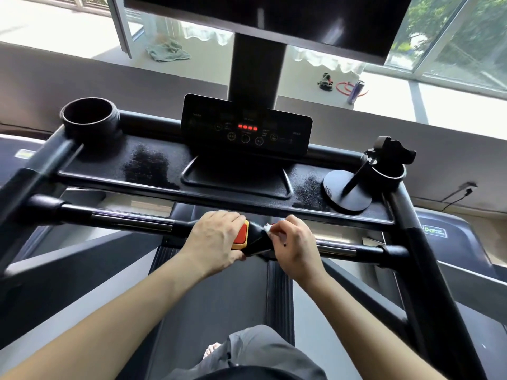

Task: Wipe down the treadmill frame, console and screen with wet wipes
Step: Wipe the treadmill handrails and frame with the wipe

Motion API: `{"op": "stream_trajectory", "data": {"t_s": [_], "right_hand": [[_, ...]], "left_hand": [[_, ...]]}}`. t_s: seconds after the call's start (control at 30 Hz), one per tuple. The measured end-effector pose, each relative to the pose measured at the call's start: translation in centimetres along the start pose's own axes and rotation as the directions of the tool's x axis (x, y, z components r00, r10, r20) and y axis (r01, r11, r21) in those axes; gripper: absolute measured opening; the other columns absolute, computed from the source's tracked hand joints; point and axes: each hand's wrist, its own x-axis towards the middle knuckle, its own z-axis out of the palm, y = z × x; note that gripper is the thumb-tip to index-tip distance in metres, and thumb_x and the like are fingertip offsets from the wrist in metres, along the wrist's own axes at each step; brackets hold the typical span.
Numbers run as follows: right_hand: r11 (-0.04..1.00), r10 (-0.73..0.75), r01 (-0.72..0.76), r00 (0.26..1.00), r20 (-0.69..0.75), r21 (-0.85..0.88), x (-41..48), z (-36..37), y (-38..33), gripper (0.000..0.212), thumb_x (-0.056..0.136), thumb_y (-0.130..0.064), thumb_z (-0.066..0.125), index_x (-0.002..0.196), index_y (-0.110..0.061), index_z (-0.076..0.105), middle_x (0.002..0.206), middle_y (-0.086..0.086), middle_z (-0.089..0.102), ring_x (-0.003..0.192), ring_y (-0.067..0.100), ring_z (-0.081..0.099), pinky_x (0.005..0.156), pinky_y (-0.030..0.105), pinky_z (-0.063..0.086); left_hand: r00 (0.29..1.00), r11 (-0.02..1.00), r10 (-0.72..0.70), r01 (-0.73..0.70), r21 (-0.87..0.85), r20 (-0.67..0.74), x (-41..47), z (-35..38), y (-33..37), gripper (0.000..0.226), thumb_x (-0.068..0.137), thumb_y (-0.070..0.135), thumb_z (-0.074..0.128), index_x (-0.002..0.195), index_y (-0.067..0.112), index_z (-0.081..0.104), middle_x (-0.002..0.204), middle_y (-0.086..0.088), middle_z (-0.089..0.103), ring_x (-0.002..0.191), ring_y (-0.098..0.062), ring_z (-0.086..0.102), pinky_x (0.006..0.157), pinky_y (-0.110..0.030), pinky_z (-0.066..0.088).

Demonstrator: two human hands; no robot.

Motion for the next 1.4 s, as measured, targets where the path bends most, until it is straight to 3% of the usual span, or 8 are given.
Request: {"op": "stream_trajectory", "data": {"t_s": [0.1, 0.23, 0.4, 0.6, 0.73, 0.9, 1.1, 1.4], "right_hand": [[0.999, 0.035, -0.035, 0.998, -0.043, 0.019, 0.8, 1.2, -0.9, 0.009, 0.095, -0.016, 0.068, 0.093, -0.010, 0.074, 0.087, 0.004, 0.061, 0.083, 0.024, 0.058, 0.076, 0.038, 0.050], [0.993, -0.105, 0.102, 0.993, -0.054, -0.055, -1.6, 0.8, -0.4, 0.008, 0.094, -0.011, 0.067, 0.087, -0.010, 0.068, 0.086, 0.005, 0.057, 0.079, 0.027, 0.056, 0.071, 0.039, 0.048], [0.943, -0.286, 0.297, 0.954, 0.090, -0.148, -3.7, 0.1, 1.2, 0.012, 0.085, -0.006, 0.068, 0.087, -0.017, 0.072, 0.088, 0.000, 0.056, 0.083, 0.025, 0.055, 0.074, 0.038, 0.047], [0.992, 0.052, -0.038, 0.992, -0.113, 0.124, -2.6, -1.6, 0.0, 0.008, 0.090, -0.017, 0.078, 0.085, -0.016, 0.072, 0.083, -0.012, 0.056, 0.075, 0.003, 0.056, 0.069, 0.015, 0.042], [0.961, 0.168, -0.119, 0.968, -0.184, 0.250, 0.0, -1.9, -1.3, 0.013, 0.091, -0.022, 0.078, 0.084, -0.015, 0.070, 0.082, -0.009, 0.062, 0.077, 0.006, 0.060, 0.071, 0.017, 0.045], [0.959, 0.190, -0.178, 0.981, -0.035, 0.220, 2.3, 0.6, -2.1, 0.016, 0.092, -0.026, 0.076, 0.093, -0.010, 0.076, 0.089, -0.002, 0.065, 0.079, 0.009, 0.061, 0.079, 0.027, 0.051], [0.997, -0.001, 0.002, 1.000, 0.014, -0.075, 0.6, 0.8, -1.1, 0.007, 0.090, -0.017, 0.070, 0.090, -0.016, 0.077, 0.087, -0.004, 0.061, 0.085, 0.022, 0.057, 0.080, 0.041, 0.049], [0.922, -0.272, 0.300, 0.952, 0.143, -0.246, -0.6, -1.5, -0.7, 0.019, 0.084, -0.016, 0.061, 0.090, -0.027, 0.076, 0.087, -0.004, 0.060, 0.087, 0.023, 0.057, 0.074, 0.037, 0.045]], "left_hand": [[1.000, 1.000, -0.005, 0.005, -0.004, -0.022, -0.1, 0.0, 0.2, 0.083, 0.066, 0.055, 0.087, 0.134, 0.014, 0.062, 0.131, -0.002, 0.066, 0.123, -0.023, 0.060, 0.108, -0.038, 0.044], [0.998, 0.999, -0.033, 0.031, -0.030, -0.056, -0.5, 0.2, 0.3, 0.085, 0.059, 0.051, 0.092, 0.130, 0.010, 0.066, 0.127, -0.006, 0.069, 0.120, -0.027, 0.064, 0.107, -0.040, 0.047], [0.996, 0.988, -0.077, 0.071, -0.135, -0.036, -0.1, 0.0, 0.4, 0.083, 0.078, 0.063, 0.075, 0.144, 0.017, 0.055, 0.146, 0.002, 0.056, 0.138, -0.020, 0.048, 0.119, -0.034, 0.029], [0.964, 0.921, -0.258, 0.226, -0.317, -0.062, 1.3, 0.5, 0.7, 0.054, 0.083, 0.055, 0.073, 0.125, 0.023, 0.068, 0.119, 0.006, 0.068, 0.114, -0.019, 0.057, 0.103, -0.033, 0.041], [0.944, 0.906, -0.310, 0.259, -0.335, -0.109, 1.4, 1.3, 1.2, 0.058, 0.075, 0.058, 0.076, 0.119, 0.021, 0.068, 0.110, 0.005, 0.067, 0.108, -0.020, 0.058, 0.106, -0.034, 0.040], [0.930, 0.920, -0.324, 0.266, -0.289, -0.174, 1.1, 2.1, 2.0, 0.063, 0.067, 0.072, 0.058, 0.105, 0.022, 0.064, 0.099, 0.007, 0.062, 0.100, -0.019, 0.057, 0.107, -0.037, 0.038], [0.936, 0.944, -0.282, 0.231, -0.234, -0.212, 0.9, 2.8, 1.8, 0.063, 0.069, 0.075, 0.057, 0.102, 0.021, 0.063, 0.098, 0.005, 0.063, 0.099, -0.021, 0.058, 0.110, -0.043, 0.038], [0.942, 0.959, -0.254, 0.217, -0.180, -0.221, 0.5, 2.9, 2.3, 0.077, 0.072, 0.081, 0.044, 0.110, 0.017, 0.064, 0.111, 0.000, 0.065, 0.111, -0.024, 0.058, 0.118, -0.050, 0.030]]}}
